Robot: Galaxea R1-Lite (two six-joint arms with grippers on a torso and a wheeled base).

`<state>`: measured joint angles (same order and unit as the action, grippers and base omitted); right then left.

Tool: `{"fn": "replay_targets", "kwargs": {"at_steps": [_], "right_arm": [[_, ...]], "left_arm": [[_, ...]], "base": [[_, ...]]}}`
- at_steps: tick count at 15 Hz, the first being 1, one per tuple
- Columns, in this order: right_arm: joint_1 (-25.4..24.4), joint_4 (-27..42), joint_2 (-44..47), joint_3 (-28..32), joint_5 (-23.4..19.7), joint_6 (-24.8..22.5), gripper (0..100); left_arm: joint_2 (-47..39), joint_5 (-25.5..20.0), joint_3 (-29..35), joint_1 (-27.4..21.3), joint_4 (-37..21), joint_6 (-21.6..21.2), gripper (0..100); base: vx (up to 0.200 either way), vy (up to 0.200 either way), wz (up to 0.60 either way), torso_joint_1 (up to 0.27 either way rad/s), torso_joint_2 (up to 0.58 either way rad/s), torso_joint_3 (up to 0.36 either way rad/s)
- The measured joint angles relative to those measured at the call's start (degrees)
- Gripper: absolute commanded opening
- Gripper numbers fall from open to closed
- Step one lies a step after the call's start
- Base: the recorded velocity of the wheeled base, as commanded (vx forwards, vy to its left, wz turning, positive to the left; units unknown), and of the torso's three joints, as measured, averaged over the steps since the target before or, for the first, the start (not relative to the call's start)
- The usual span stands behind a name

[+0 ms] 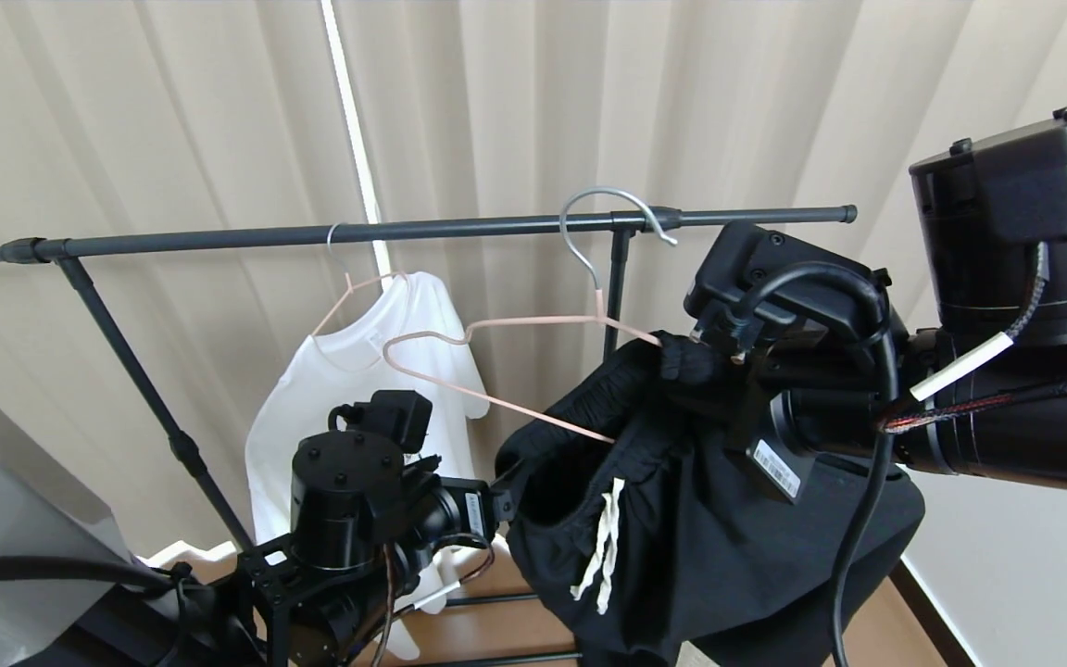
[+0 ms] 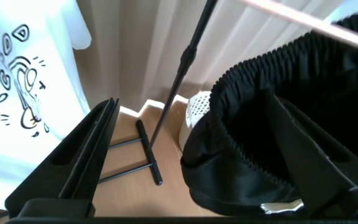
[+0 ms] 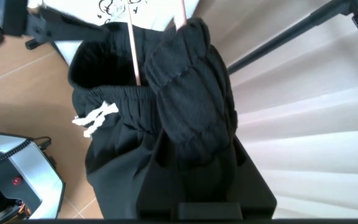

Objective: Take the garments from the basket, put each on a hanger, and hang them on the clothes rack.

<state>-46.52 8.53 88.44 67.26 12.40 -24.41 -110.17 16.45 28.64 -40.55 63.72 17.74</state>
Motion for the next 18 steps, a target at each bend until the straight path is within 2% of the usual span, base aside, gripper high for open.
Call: {"fn": "replay_targets", "kwargs": {"at_steps": [4, 5, 8, 11, 14, 15, 18], "right_arm": [[-0.5, 0.0, -0.2, 0.2, 0.0, 0.0, 0], [-0.6, 0.0, -0.3, 0.2, 0.0, 0.1, 0], [-0.6, 0.0, -0.4, -0.2, 0.0, 0.3, 0], [-0.4, 0.0, -0.5, -1.3, -0.2, 2.9, 0], [0.2, -1.2, -1.2, -3.9, -0.7, 4.9, 0], [0.6, -3.6, -1.4, -5.5, -1.2, 5.4, 0], [2.7, -15.1, -2.0, -13.9, -6.7, 6.1, 0]], "left_arm": [[-2.0, 1.7, 0.0, -0.4, 0.0, -0.3, 100], [-2.3, 1.9, -0.1, -0.4, 0.0, -0.3, 0], [-2.6, 1.9, -0.2, -0.4, 1.1, -0.3, 0], [-2.4, 1.9, -0.2, 0.3, 2.3, -1.0, 0], [-0.4, 1.8, -0.1, 3.2, 2.4, -2.5, 0], [0.3, 1.7, 0.0, 4.2, 2.4, -3.0, 0], [1.7, 1.5, 0.3, 5.9, 2.3, -3.8, 0]], "base": [[0.0, 0.0, 0.0, 0.0, 0.0, 0.0], [0.0, 0.0, 0.0, 0.0, 0.0, 0.0], [0.0, 0.0, 0.0, 0.0, 0.0, 0.0], [0.0, 0.0, 0.0, 0.0, 0.0, 0.0], [0.0, 0.0, 0.0, 0.0, 0.0, 0.0], [0.0, 0.0, 0.0, 0.0, 0.0, 0.0], [0.0, 0.0, 0.0, 0.0, 0.0, 0.0]]}}
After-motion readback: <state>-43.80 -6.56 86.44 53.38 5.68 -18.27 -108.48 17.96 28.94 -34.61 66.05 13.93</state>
